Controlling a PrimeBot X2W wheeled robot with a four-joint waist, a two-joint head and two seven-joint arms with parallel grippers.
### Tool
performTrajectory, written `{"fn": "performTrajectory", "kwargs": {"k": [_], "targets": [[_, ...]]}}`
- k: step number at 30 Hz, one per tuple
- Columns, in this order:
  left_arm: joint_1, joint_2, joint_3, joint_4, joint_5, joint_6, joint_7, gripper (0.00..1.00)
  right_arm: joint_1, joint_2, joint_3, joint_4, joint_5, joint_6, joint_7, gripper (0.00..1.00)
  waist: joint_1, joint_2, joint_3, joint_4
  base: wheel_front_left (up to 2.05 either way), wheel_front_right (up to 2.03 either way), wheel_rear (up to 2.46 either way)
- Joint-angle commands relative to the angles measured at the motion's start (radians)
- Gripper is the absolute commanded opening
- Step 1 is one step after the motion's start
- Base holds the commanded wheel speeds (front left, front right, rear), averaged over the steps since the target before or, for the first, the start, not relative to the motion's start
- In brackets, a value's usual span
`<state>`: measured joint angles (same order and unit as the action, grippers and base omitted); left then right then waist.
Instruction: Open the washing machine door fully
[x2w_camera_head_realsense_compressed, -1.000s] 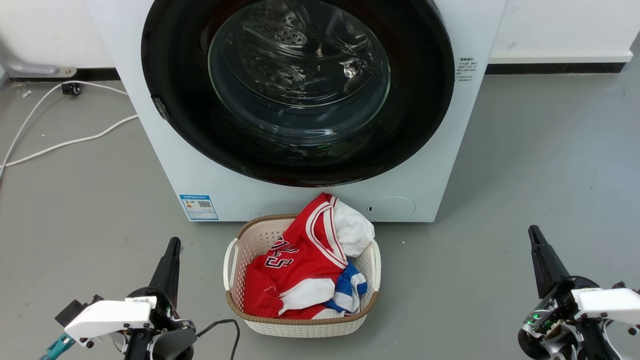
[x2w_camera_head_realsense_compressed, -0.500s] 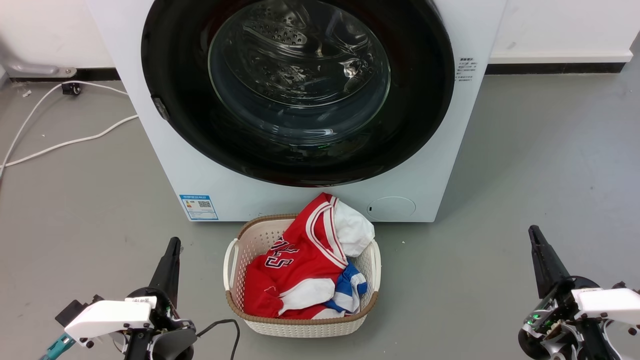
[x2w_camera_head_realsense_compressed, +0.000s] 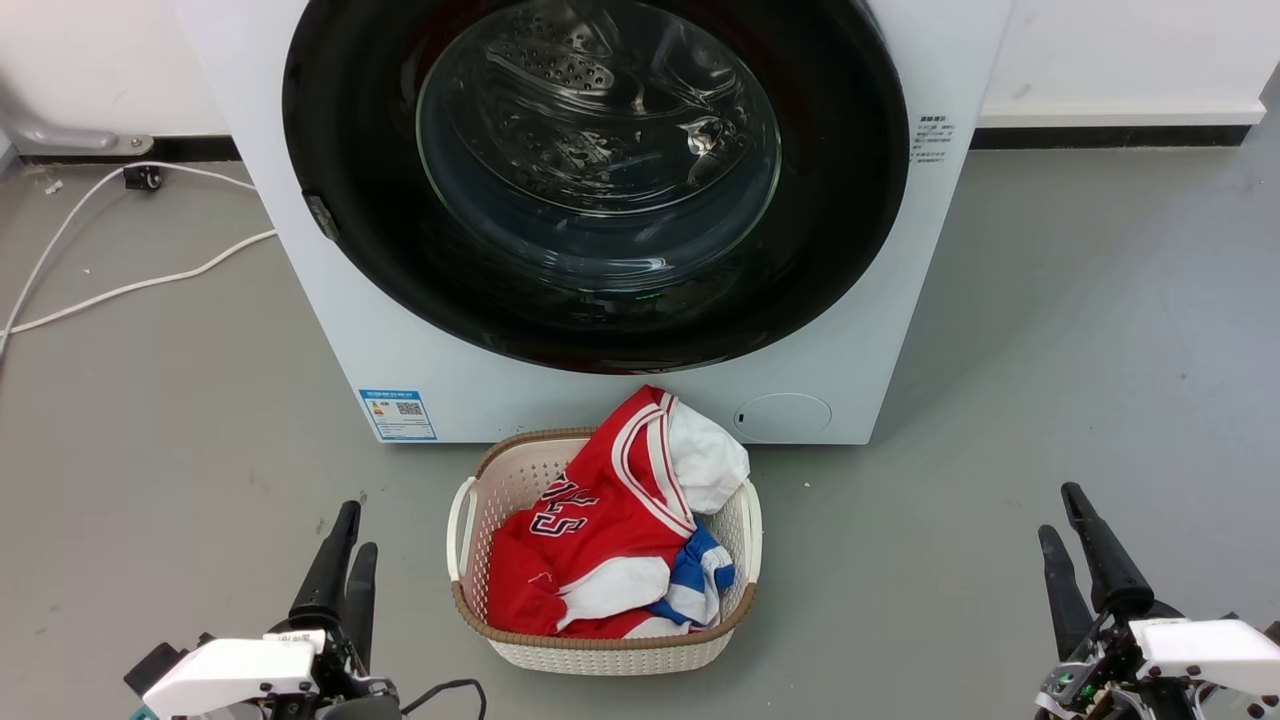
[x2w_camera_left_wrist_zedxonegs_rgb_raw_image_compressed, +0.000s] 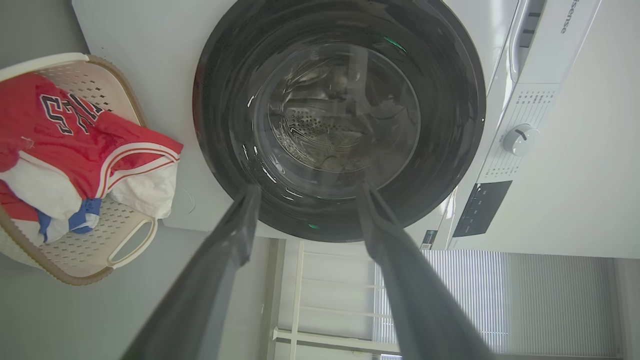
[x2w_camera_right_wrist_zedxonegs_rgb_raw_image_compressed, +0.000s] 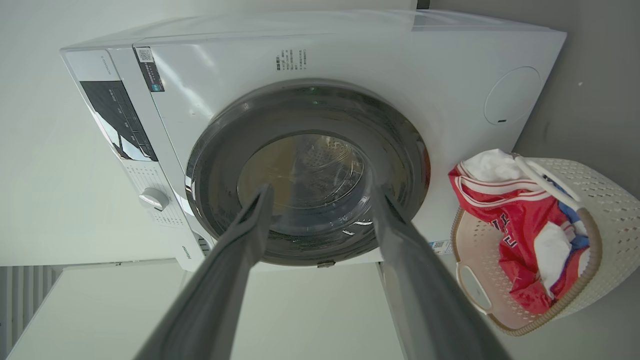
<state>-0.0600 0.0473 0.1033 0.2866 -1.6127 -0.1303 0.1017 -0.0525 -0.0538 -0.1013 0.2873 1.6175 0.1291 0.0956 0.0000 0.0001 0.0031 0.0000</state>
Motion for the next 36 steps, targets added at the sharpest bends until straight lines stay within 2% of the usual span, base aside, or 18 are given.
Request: {"fn": "performTrajectory", "kwargs": {"k": [1,6,12,28,36], "targets": [[-0.016,0.001,-0.001,-0.028,0.007,0.0,-0.01,1.0,-0.015,-0.002,0.002,-0.024,-0.015,0.001,-0.011,1.0,0.0,-0.0001,0.0,0.0,0.0,0.0,0.0],[-0.013,0.002,0.013,-0.043,0.066,0.004,-0.035,1.0,-0.007,-0.002,0.003,-0.054,-0.123,0.001,-0.035,1.0,0.0,-0.0001,0.001,0.0,0.0,0.0,0.0],[-0.012,0.002,0.01,-0.093,0.189,0.031,-0.063,1.0,0.003,-0.001,0.01,-0.102,-0.265,0.002,-0.063,1.0,0.0,-0.0001,0.004,-0.001,0.0,0.0,0.0],[0.017,0.008,-0.066,-0.172,0.616,0.116,-0.13,1.0,0.03,0.0,0.061,-0.212,-0.677,0.002,-0.129,1.0,0.0,-0.0001,0.005,0.0,0.0,0.0,0.0],[0.021,0.03,-0.119,-0.184,0.766,0.165,-0.159,1.0,0.047,0.0,0.085,-0.233,-0.847,0.002,-0.157,1.0,0.0,-0.0001,0.006,0.0,0.0,0.0,0.0]]}}
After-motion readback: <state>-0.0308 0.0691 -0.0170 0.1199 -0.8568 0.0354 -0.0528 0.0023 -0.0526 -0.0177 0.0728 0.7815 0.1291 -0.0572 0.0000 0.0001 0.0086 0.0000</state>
